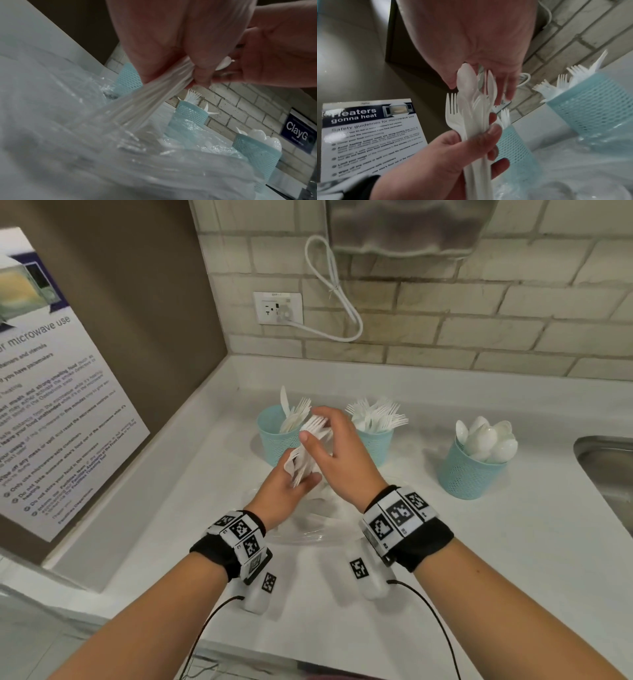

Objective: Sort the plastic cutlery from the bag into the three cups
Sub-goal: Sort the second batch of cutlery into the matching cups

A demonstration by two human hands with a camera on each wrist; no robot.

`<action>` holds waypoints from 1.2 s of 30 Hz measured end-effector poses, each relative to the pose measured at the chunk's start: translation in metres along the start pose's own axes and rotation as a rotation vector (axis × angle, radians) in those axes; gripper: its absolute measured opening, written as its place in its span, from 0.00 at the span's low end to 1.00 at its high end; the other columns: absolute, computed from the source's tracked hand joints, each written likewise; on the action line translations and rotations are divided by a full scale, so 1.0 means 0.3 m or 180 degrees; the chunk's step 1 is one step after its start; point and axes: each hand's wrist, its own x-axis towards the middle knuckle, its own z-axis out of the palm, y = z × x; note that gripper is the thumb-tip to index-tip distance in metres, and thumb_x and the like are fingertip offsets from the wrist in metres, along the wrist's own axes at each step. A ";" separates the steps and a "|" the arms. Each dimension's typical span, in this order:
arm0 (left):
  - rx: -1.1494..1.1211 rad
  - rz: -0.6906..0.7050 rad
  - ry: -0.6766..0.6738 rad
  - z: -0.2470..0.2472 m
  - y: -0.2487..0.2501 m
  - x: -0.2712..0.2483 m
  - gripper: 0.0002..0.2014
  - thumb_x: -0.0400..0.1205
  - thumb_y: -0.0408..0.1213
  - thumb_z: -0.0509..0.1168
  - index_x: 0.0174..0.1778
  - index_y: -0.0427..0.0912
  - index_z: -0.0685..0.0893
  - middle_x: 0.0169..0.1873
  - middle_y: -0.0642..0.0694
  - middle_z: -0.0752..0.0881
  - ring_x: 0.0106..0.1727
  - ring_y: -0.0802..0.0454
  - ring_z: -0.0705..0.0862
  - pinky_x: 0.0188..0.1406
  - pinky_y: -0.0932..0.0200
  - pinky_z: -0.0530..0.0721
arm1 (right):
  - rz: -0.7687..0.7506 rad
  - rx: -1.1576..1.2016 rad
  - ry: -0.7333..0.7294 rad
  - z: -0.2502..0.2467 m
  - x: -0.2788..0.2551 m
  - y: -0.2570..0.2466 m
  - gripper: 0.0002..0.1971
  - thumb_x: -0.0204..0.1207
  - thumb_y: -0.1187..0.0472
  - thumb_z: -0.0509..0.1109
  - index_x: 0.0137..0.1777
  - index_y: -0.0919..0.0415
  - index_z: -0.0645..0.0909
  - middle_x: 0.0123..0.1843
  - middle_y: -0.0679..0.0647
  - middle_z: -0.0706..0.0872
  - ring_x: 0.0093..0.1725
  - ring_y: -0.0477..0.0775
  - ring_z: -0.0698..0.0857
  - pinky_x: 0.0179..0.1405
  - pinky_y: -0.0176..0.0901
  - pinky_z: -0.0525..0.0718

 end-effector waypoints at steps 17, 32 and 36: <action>-0.0172 -0.0966 0.0028 -0.061 -0.089 -0.057 0.16 0.71 0.38 0.78 0.52 0.42 0.85 0.47 0.39 0.90 0.50 0.45 0.89 0.58 0.46 0.84 | 0.0590 0.1069 -0.0995 0.090 -0.005 0.010 0.25 0.85 0.47 0.51 0.80 0.47 0.55 0.70 0.47 0.74 0.66 0.39 0.73 0.66 0.33 0.68; -0.0733 -0.0554 0.0737 -0.054 0.070 0.035 0.09 0.78 0.23 0.67 0.53 0.36 0.82 0.30 0.45 0.84 0.22 0.55 0.81 0.23 0.63 0.82 | 0.0592 0.1023 0.0060 0.077 0.050 -0.033 0.20 0.68 0.50 0.78 0.53 0.53 0.73 0.44 0.49 0.79 0.34 0.43 0.78 0.25 0.24 0.75; -0.0699 -0.0456 0.0695 -0.055 0.081 0.046 0.13 0.75 0.25 0.71 0.55 0.39 0.83 0.33 0.45 0.87 0.22 0.50 0.82 0.27 0.53 0.86 | 0.0562 0.1113 0.0150 0.079 0.077 -0.016 0.07 0.75 0.51 0.72 0.43 0.45 0.74 0.40 0.48 0.81 0.34 0.54 0.81 0.32 0.43 0.81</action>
